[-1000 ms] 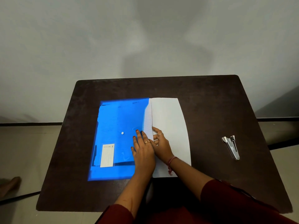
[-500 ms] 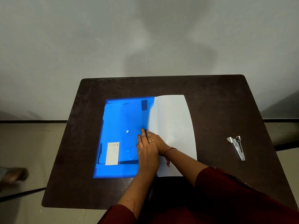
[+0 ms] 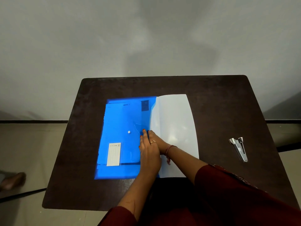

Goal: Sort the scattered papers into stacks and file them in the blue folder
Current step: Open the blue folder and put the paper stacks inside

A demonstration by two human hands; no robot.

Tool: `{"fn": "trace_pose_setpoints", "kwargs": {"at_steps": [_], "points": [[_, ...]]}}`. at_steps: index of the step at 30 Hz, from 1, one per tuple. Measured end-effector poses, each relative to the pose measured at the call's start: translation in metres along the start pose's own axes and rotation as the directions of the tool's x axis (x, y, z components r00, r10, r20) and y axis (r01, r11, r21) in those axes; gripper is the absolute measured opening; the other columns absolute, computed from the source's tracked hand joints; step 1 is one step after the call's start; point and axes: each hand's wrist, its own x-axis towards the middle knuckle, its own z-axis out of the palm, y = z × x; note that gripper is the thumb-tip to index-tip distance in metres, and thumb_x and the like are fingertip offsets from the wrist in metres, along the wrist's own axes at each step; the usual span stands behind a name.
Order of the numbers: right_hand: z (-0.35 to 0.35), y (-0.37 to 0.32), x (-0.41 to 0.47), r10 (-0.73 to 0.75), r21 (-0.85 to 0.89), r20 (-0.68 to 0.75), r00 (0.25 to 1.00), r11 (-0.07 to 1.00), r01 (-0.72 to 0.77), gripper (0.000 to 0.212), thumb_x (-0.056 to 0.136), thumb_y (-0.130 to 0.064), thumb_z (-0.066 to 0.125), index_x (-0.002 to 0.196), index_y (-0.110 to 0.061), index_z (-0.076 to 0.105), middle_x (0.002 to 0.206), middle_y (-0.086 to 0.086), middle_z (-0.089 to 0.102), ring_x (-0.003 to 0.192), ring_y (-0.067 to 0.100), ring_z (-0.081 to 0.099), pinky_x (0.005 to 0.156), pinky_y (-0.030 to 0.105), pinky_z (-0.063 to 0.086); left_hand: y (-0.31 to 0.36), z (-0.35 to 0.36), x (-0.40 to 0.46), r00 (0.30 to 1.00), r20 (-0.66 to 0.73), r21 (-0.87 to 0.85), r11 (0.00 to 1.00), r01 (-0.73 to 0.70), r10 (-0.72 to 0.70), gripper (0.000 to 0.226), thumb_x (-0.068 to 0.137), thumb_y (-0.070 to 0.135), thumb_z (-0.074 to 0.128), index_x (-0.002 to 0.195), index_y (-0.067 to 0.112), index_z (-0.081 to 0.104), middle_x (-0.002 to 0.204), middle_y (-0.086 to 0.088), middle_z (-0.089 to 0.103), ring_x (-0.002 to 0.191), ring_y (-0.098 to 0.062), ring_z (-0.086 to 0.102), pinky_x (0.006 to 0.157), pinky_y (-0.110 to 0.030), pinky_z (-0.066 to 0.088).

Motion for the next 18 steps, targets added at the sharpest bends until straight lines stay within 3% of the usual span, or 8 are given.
{"fn": "trace_pose_setpoints", "kwargs": {"at_steps": [2, 4, 6, 8, 10, 14, 16, 18], "points": [[-0.002, -0.001, -0.006, -0.020, -0.063, 0.018, 1.000, 0.998, 0.021, 0.019, 0.101, 0.000, 0.036, 0.119, -0.001, 0.040, 0.122, 0.020, 0.050, 0.103, 0.019, 0.051, 0.092, 0.009, 0.040, 0.002, -0.001, 0.000, 1.000, 0.005, -0.008, 1.000, 0.000, 0.000, 0.071, 0.094, -0.009, 0.035, 0.150, 0.004, -0.006, 0.160, -0.010, -0.006, 0.147, -0.027, -0.001, 0.119, -0.034, 0.004], [-0.005, 0.001, -0.008, -0.075, -0.085, 0.025, 0.997, 0.993, 0.077, 0.040, 0.099, 0.000, 0.040, 0.138, 0.003, 0.031, 0.141, 0.022, 0.038, 0.129, 0.028, 0.040, 0.110, 0.018, 0.028, 0.003, 0.000, 0.001, 1.000, 0.019, -0.009, 1.000, 0.013, -0.013, 0.070, 0.095, -0.008, 0.034, 0.150, 0.004, -0.007, 0.160, -0.009, -0.007, 0.147, -0.027, -0.002, 0.119, -0.034, 0.004], [-0.008, 0.003, -0.009, -0.116, -0.125, 0.027, 0.993, 0.985, 0.119, 0.038, 0.098, -0.007, 0.047, 0.134, 0.003, 0.040, 0.135, 0.018, 0.046, 0.123, 0.024, 0.044, 0.099, 0.008, 0.029, 0.000, 0.002, 0.002, 0.999, 0.048, -0.016, 1.000, -0.001, 0.002, 0.072, 0.094, -0.008, 0.036, 0.151, 0.005, -0.006, 0.160, -0.010, -0.009, 0.147, -0.028, -0.003, 0.119, -0.037, 0.005], [-0.011, 0.010, -0.013, -0.130, -0.155, -0.082, 0.988, 0.981, 0.116, 0.028, 0.097, -0.011, 0.050, 0.121, 0.003, 0.053, 0.124, 0.020, 0.055, 0.108, 0.023, 0.053, 0.094, 0.017, 0.038, -0.008, 0.004, 0.003, 0.991, 0.116, -0.077, 0.996, -0.054, 0.063, 0.075, 0.091, -0.006, 0.041, 0.152, 0.006, -0.002, 0.159, -0.014, -0.011, 0.147, -0.033, -0.002, 0.120, -0.040, 0.006], [-0.015, 0.022, -0.024, -0.137, -0.127, -0.254, 0.957, 0.986, 0.108, 0.029, 0.095, -0.004, 0.050, 0.122, 0.005, 0.055, 0.121, 0.021, 0.057, 0.109, 0.026, 0.055, 0.097, 0.024, 0.042, -0.015, 0.005, 0.004, 0.966, 0.208, -0.162, 0.979, -0.123, 0.155, 0.071, 0.092, 0.001, 0.044, 0.152, 0.009, 0.006, 0.158, -0.016, -0.011, 0.147, -0.034, 0.000, 0.119, -0.039, 0.006], [-0.029, 0.054, -0.053, -0.075, -0.068, -0.473, 0.878, 0.997, 0.048, 0.046, 0.088, 0.005, 0.054, 0.133, -0.003, 0.048, 0.131, 0.015, 0.047, 0.105, 0.018, 0.055, 0.083, -0.003, 0.035, -0.034, -0.003, 0.013, 0.952, 0.279, -0.373, 0.928, -0.011, 0.123, 0.050, 0.097, 0.017, 0.050, 0.144, 0.008, 0.038, 0.158, -0.015, 0.011, 0.145, -0.023, 0.017, 0.113, -0.023, 0.014], [-0.037, 0.068, -0.067, -0.058, -0.087, -0.574, 0.817, 0.996, 0.009, 0.048, 0.086, 0.002, 0.059, 0.132, -0.005, 0.049, 0.132, 0.014, 0.044, 0.107, 0.020, 0.055, 0.090, 0.004, 0.038, -0.056, -0.008, 0.018, 0.980, 0.196, -0.418, 0.907, 0.053, 0.033, 0.041, 0.095, 0.012, 0.052, 0.135, 0.005, 0.050, 0.153, -0.016, 0.024, 0.141, -0.025, 0.027, 0.110, -0.021, 0.017], [-0.044, 0.079, -0.080, -0.028, -0.144, -0.652, 0.757, 0.986, -0.088, 0.051, 0.084, -0.008, 0.066, 0.133, -0.007, 0.050, 0.133, 0.014, 0.044, 0.115, 0.024, 0.049, 0.103, 0.027, 0.041, -0.084, -0.014, 0.022, 0.991, 0.115, -0.414, 0.904, 0.108, -0.066, 0.037, 0.092, 0.006, 0.054, 0.129, 0.003, 0.056, 0.148, -0.017, 0.030, 0.137, -0.028, 0.034, 0.110, -0.024, 0.021]]}}
